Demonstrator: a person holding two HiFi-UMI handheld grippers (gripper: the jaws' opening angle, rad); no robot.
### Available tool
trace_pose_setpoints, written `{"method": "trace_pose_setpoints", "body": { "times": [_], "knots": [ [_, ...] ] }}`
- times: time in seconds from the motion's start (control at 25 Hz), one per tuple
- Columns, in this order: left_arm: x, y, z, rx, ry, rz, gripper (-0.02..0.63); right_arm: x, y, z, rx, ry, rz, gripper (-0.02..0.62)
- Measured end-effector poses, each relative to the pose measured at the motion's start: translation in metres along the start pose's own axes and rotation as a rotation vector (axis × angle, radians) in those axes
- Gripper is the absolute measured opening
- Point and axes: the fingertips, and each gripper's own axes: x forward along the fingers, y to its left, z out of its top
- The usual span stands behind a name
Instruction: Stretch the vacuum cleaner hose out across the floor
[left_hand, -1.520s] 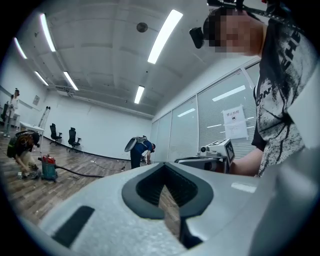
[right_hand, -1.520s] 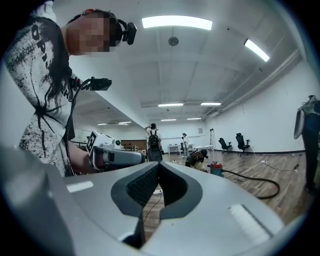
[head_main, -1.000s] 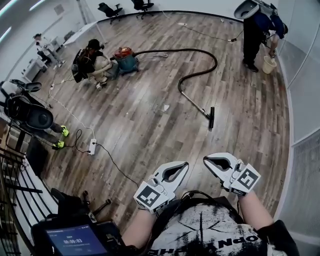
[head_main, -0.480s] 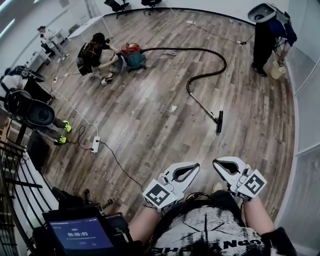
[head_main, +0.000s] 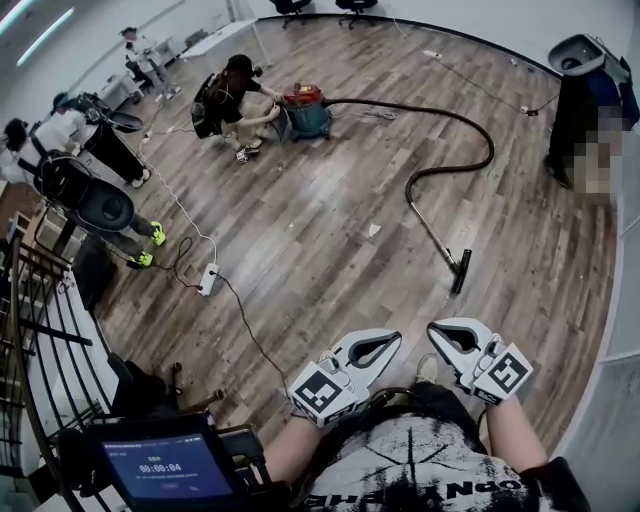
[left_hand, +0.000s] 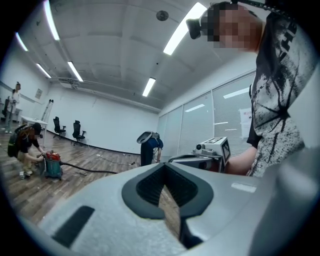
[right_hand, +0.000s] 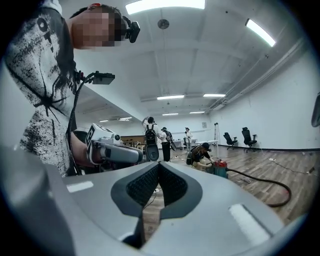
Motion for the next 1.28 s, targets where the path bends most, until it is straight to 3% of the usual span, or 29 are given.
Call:
{"method": "trace_pose_setpoints", "body": {
  "times": [0.24, 0.6, 0.88, 1.04, 1.28],
  "knots": [
    [0.046, 0.021, 0.047, -0.005, -0.043, 0.072, 0.0, -0.015, -0.055, 0.053, -0.037, -0.029, 0.035, 0.006],
    [0.16, 0.047, 0.062, 0.023, -0.054, 0.079, 0.0, -0.064, -0.154, 0.034, 0.017, -0.022, 0.04, 0.008],
    [0.204, 0.061, 0.07, 0.01, -0.048, 0.11, 0.0, -0.08, -0.202, 0.038, 0.022, -0.018, 0.045, 0.008],
    [0.224, 0.067, 0.064, 0.001, -0.035, 0.114, 0.0, -0.091, -0.236, 0.033, 0.031, -0.032, 0.012, 0.008],
    [0.236, 0.093, 0.055, -0.032, -0.016, 0.114, 0.001, -0.103, -0.293, 0.036, 0.051, -0.052, -0.112, 0.006]
  ]
}}
